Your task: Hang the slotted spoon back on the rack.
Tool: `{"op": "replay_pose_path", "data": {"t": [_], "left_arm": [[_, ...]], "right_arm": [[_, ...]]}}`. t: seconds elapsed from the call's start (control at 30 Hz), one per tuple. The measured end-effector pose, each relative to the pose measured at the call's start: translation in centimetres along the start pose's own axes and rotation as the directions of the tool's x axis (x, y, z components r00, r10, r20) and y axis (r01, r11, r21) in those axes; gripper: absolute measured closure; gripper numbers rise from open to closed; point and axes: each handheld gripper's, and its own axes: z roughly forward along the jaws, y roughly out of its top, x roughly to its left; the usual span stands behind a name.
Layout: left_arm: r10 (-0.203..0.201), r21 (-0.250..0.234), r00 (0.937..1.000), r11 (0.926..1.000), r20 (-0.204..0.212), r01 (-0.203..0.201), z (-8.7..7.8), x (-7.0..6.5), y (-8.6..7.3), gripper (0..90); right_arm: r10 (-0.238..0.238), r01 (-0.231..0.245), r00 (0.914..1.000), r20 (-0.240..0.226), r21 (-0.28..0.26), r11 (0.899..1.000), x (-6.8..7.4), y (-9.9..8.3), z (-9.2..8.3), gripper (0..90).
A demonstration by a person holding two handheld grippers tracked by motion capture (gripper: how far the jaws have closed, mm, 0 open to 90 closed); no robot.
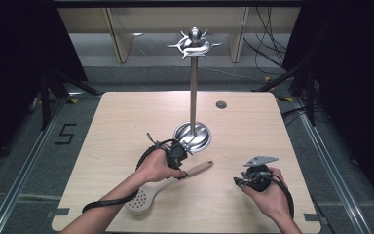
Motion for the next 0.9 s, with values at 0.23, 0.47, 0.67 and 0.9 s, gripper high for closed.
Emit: {"op": "replay_pose_path", "data": {"t": [0.23,0.47,0.67,0.9], "left_arm": [[0.006,0.030,0.9999,0.9995,0.014,-0.007,0.9,0.1,0.5,52.3],[-0.019,0.017,0.9996,0.9997,0.020,0.019,1.7,0.0,1.2,52.8],[-0.028,0.042,0.9993,0.9988,0.024,0.027,2.3,0.1,1.7,53.3],[-0.015,0.061,0.9996,0.9981,0.025,0.013,2.9,0.1,2.0,54.3]], "right_arm": [[-0.002,0.002,1.0000,-0.001,0.002,1.000,0.1,0.0,0.0,61.4],[0.000,0.000,1.0000,-0.002,0.003,1.000,0.1,0.0,0.0,61.3],[-0.003,0.003,1.0000,-0.003,0.005,1.000,0.1,0.0,0.0,61.1],[-0.002,0.002,1.0000,-0.004,0.005,1.000,0.1,0.0,0.0,60.9]]}}
